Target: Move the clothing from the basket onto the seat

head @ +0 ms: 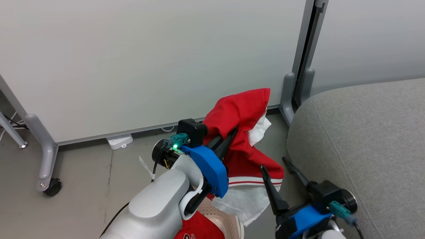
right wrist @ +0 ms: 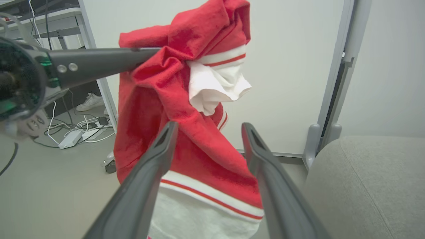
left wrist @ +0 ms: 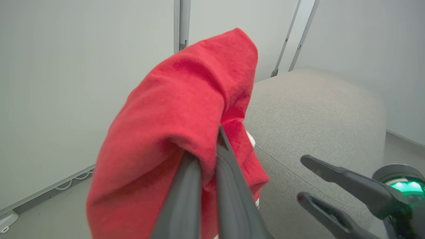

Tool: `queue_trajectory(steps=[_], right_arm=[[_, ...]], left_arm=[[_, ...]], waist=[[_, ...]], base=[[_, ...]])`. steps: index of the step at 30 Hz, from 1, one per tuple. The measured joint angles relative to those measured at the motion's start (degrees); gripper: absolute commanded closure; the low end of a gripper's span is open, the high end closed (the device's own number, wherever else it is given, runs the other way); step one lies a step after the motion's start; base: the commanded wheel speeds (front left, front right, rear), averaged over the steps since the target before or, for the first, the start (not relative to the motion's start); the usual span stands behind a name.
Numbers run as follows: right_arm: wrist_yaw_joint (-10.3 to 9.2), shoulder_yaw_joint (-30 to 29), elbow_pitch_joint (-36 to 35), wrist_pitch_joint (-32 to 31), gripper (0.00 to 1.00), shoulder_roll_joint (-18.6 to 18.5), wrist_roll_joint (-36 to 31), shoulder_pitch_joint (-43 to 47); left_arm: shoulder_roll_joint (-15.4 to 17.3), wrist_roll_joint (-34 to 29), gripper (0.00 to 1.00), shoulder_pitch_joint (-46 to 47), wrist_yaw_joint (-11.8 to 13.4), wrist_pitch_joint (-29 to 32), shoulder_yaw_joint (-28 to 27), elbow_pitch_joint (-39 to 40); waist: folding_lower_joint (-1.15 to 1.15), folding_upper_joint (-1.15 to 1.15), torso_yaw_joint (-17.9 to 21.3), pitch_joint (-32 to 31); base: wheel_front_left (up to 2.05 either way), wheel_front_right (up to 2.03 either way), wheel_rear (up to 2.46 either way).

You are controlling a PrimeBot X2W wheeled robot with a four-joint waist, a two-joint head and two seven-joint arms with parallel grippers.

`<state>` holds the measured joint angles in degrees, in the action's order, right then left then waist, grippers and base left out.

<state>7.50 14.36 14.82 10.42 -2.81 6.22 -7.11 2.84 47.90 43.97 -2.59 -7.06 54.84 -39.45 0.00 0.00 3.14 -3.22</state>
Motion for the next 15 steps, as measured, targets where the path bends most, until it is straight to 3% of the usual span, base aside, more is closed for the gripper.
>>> queue_trajectory(steps=[12, 15], right_arm=[[0.02, 4.6, 11.4, -2.3, 0.00, 0.0, -2.0, -9.7], [0.01, 6.6, 17.3, -1.6, 0.00, 0.0, -0.4, -13.8]], left_arm=[[0.0, 3.2, 1.00, 1.6, 0.4, -1.1, 4.1, 0.0], [0.0, 4.7, 1.00, 1.8, 0.7, -1.4, 6.0, 0.4]], waist=[[0.00, 0.00, -0.6, 0.4], [0.00, 0.00, -1.3, 0.2]], base=[[0.00, 0.00, 0.00], [0.00, 0.00, 0.00]])
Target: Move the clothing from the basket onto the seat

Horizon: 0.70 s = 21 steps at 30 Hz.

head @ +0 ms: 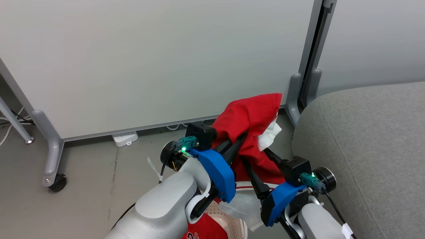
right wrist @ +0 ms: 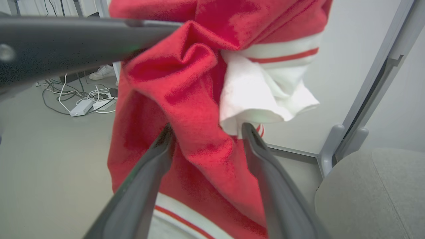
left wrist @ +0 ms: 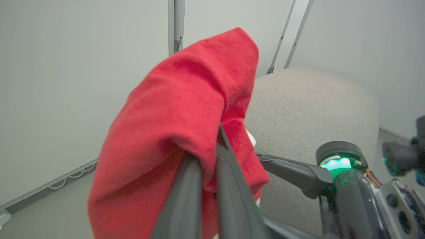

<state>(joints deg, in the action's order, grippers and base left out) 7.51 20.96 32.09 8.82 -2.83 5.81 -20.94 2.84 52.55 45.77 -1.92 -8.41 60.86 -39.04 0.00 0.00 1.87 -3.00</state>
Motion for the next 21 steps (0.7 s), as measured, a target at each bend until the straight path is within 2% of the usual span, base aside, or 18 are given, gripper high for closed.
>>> queue_trajectory(steps=[6, 7, 8, 9, 21], right_arm=[[0.00, 3.5, 5.8, 1.4, 0.00, 0.0, 3.3, -3.7], [0.01, 4.1, 6.6, 1.5, 0.61, 0.0, 4.0, -4.3], [0.00, 4.5, 7.2, 1.8, 0.88, 0.0, 4.6, -4.8], [0.01, 4.9, 7.8, 1.9, 1.00, 0.0, 5.2, -5.2], [0.00, 7.5, 11.8, 4.1, 1.00, 0.0, 7.4, -6.8]], left_arm=[[0.0, 1.4, 1.00, 0.5, 0.3, -0.5, 1.9, 0.2], [0.0, 1.6, 1.00, 0.6, 0.3, -0.5, 2.2, 0.2], [0.0, 1.9, 1.00, 0.7, 0.4, -0.7, 2.4, 0.1], [0.0, 2.1, 1.00, 0.8, 0.5, -0.8, 2.6, 0.1], [0.0, 4.4, 1.00, 1.4, 0.8, -2.1, 4.7, -1.1]], waist=[[0.00, 0.00, -0.4, 0.0], [0.00, 0.00, -0.4, 0.0], [0.00, 0.00, -0.4, 0.0], [0.00, 0.00, -0.4, 0.0], [0.00, 0.00, -0.3, 0.1]], base=[[0.00, 0.00, 0.00], [0.00, 0.00, 0.00], [0.00, 0.00, 0.00], [0.00, 0.00, 0.00], [0.00, 0.00, 0.00]])
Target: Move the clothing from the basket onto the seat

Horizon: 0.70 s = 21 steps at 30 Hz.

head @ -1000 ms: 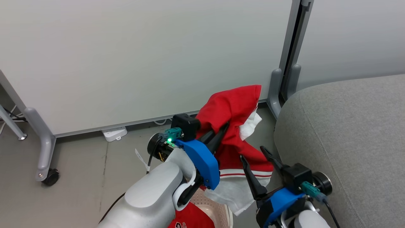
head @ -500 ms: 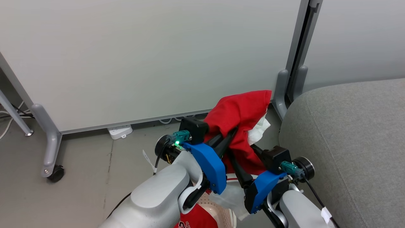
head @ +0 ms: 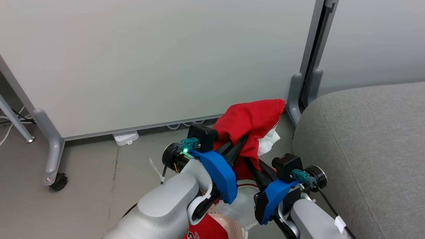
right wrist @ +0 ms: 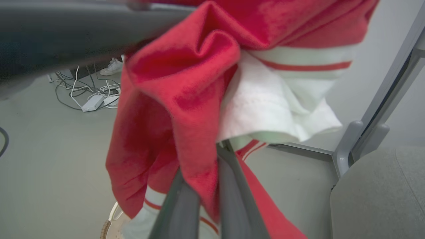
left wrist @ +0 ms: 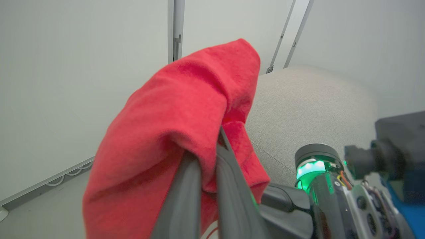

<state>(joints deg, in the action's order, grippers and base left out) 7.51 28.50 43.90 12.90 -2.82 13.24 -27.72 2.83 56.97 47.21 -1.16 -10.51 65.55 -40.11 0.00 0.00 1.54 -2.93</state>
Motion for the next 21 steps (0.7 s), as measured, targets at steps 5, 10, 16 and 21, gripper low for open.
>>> queue_trajectory(steps=[5, 10, 16, 21], right_arm=[[0.00, 0.5, 0.7, 0.6, 1.00, 0.0, 0.7, -0.4], [0.00, 0.7, 1.4, 1.0, 1.00, 0.0, 0.9, -0.9], [0.00, 0.9, 2.1, 1.2, 1.00, 0.0, 0.9, -1.3], [0.00, 1.1, 2.2, 1.5, 1.00, 0.0, 1.2, -1.5]], left_arm=[[0.0, 0.6, 1.00, 0.5, 0.1, -0.3, 0.9, -0.4], [0.0, 1.5, 1.00, 0.9, 0.2, -0.7, 1.4, -0.7], [0.0, 2.3, 1.00, 1.2, 0.2, -1.2, 2.1, -0.8], [0.0, 3.0, 1.00, 1.7, 0.3, -1.7, 2.6, -1.1]], waist=[[0.00, 0.00, 0.3, 0.0], [0.00, 0.00, 0.5, 0.1], [0.00, 0.00, 0.5, 0.3], [0.00, 0.00, 0.6, 0.5]], base=[[0.00, 0.00, 0.00], [0.00, 0.00, 0.00], [0.00, 0.00, 0.00], [0.00, 0.00, 0.00]])
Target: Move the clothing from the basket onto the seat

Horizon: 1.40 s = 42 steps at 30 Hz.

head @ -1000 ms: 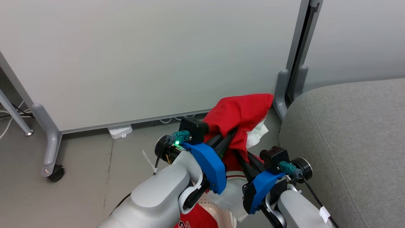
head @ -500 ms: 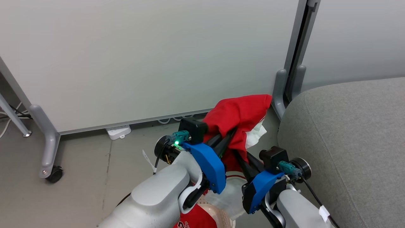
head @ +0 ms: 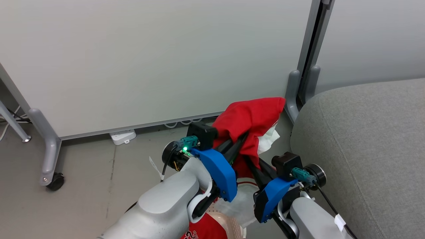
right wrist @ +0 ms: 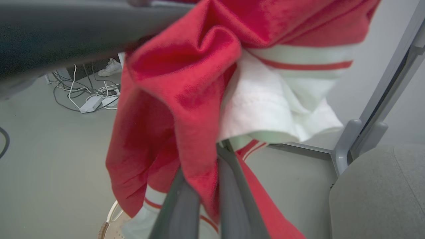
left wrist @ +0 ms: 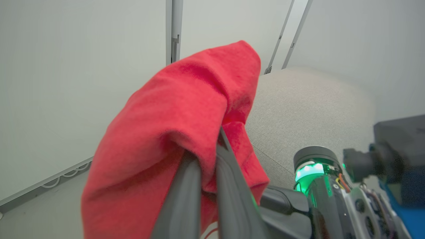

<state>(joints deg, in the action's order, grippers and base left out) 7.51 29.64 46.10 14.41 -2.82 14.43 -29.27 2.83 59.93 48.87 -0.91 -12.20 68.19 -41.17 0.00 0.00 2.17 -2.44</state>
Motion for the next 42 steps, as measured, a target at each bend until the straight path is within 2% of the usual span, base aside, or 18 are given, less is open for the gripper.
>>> queue_trajectory(steps=[2, 3, 4, 5, 11, 17, 24, 31, 38, 42], right_arm=[[0.00, 0.3, 0.0, 0.1, 1.00, 0.0, 0.3, 0.0], [0.00, 0.4, 0.1, 0.1, 1.00, 0.0, 0.3, 0.0], [0.00, 0.4, 0.1, 0.2, 1.00, 0.0, 0.3, 0.0], [0.00, 0.4, 0.2, 0.2, 1.00, 0.0, 0.3, 0.0], [0.00, 0.0, 0.5, 0.2, 1.00, 0.0, 0.3, 0.0], [0.00, -1.7, 0.4, 0.3, 1.00, 0.0, -0.5, -0.1], [0.00, -4.6, 0.1, 0.6, 1.00, 0.0, -2.4, 0.0], [0.00, -7.1, -1.0, 0.6, 1.00, 0.0, -4.1, 0.4], [0.00, -8.3, -1.9, 0.7, 1.00, 0.0, -5.0, 1.4], [0.01, -8.7, -2.3, 0.7, 1.00, 0.0, -5.0, 1.6]], left_arm=[[0.0, 0.1, 1.00, 0.1, 0.0, -0.1, 0.2, -0.2], [0.0, 0.1, 0.79, 0.1, 0.0, -0.1, 0.3, -0.2], [0.0, 0.2, 0.18, 0.1, 0.0, -0.2, 0.5, -0.3], [0.0, 0.3, 0.00, 0.1, -0.1, -0.3, 0.6, -0.4], [0.0, 0.4, 0.00, 0.4, -0.3, -1.5, 0.9, -0.3], [0.7, -3.1, 0.00, -2.1, -0.5, -2.7, -1.6, 1.1], [5.4, -13.8, 0.00, -12.7, 0.0, -2.8, -13.8, 11.6], [8.8, -25.8, 0.00, -24.7, 0.1, -2.8, -25.5, 20.3], [9.0, -33.7, 0.00, -34.1, -1.3, -2.8, -34.8, 24.9], [7.6, -36.6, 0.00, -37.8, -2.3, -2.9, -39.7, 26.6]], waist=[[0.00, 0.00, 0.1, 0.1], [0.00, 0.00, 0.2, 0.1], [0.00, 0.00, 0.2, 0.2], [0.00, 0.00, 0.3, 0.2], [0.01, 0.00, 0.4, 0.3], [0.01, 0.00, 0.5, 0.4], [0.01, 0.00, -0.1, 0.9], [0.01, 0.00, -1.0, 1.8], [0.00, 0.00, -1.5, 2.0], [0.00, 0.00, -1.6, 2.0]], base=[[0.00, 0.00, 0.00], [0.00, 0.00, 0.00], [0.00, 0.00, 0.00], [0.00, 0.00, 0.00], [0.00, 0.00, 0.00], [0.00, 0.00, 0.00], [0.00, 0.00, 0.00], [0.00, 0.00, 0.00], [0.00, 0.00, 0.00], [0.00, 0.00, 0.00]])
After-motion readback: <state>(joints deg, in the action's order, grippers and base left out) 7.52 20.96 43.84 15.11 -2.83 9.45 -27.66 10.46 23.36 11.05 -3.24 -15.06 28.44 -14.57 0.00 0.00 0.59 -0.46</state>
